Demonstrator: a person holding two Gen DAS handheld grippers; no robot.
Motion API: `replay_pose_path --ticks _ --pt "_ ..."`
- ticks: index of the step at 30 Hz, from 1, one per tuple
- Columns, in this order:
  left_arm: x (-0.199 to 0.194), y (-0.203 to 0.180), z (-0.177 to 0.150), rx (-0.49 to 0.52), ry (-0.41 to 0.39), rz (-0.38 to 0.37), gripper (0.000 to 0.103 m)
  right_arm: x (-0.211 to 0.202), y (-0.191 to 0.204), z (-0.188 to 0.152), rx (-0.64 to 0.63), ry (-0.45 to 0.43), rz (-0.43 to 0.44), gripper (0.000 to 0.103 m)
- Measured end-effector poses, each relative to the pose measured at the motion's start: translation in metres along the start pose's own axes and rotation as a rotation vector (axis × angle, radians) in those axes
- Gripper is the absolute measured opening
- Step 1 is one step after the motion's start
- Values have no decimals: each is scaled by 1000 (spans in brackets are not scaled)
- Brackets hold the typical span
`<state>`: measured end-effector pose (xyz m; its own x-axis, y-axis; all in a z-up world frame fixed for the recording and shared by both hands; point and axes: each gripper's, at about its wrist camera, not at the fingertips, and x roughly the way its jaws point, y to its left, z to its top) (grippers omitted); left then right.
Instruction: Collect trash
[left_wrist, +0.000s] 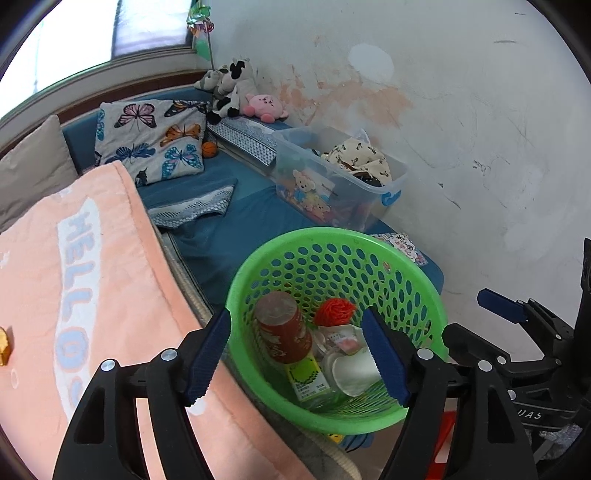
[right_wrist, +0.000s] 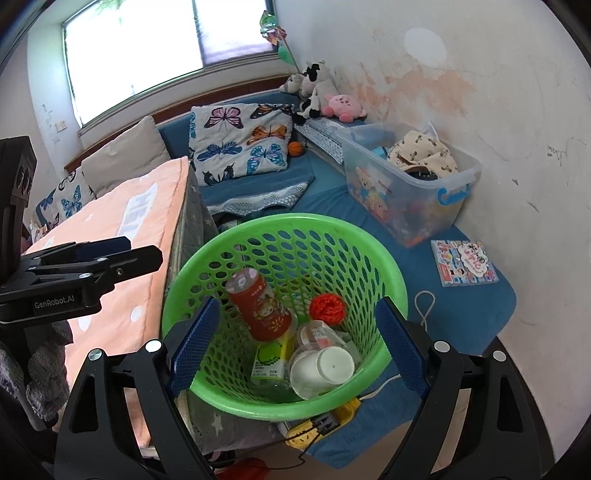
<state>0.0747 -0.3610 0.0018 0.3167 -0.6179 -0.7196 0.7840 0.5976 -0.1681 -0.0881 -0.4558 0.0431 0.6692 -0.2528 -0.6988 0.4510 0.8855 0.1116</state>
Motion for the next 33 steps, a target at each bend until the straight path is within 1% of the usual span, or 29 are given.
replay_pose_path --ticks 2,7,14,17,27,33 --pt "-4 3 0 -3 -7 4 74 -2 3 -1 -6 -4 -1 86" --pt "-17 13 -4 -8 -23 42 78 -6 13 -4 -16 -10 -2 86" --pt "-37 24 -11 -9 -49 112 83 -13 29 -8 -40 -16 1 86" --pt "-47 29 -16 -13 -62 156 85 -17 38 -10 -58 -27 -1 88" --pt "-72 45 -29 -26 -83 260 86 -29 63 -18 -87 -53 -9 90" --pt "-85 54 -37 -36 -91 309 87 -31 75 -24 -84 -49 -6 91"
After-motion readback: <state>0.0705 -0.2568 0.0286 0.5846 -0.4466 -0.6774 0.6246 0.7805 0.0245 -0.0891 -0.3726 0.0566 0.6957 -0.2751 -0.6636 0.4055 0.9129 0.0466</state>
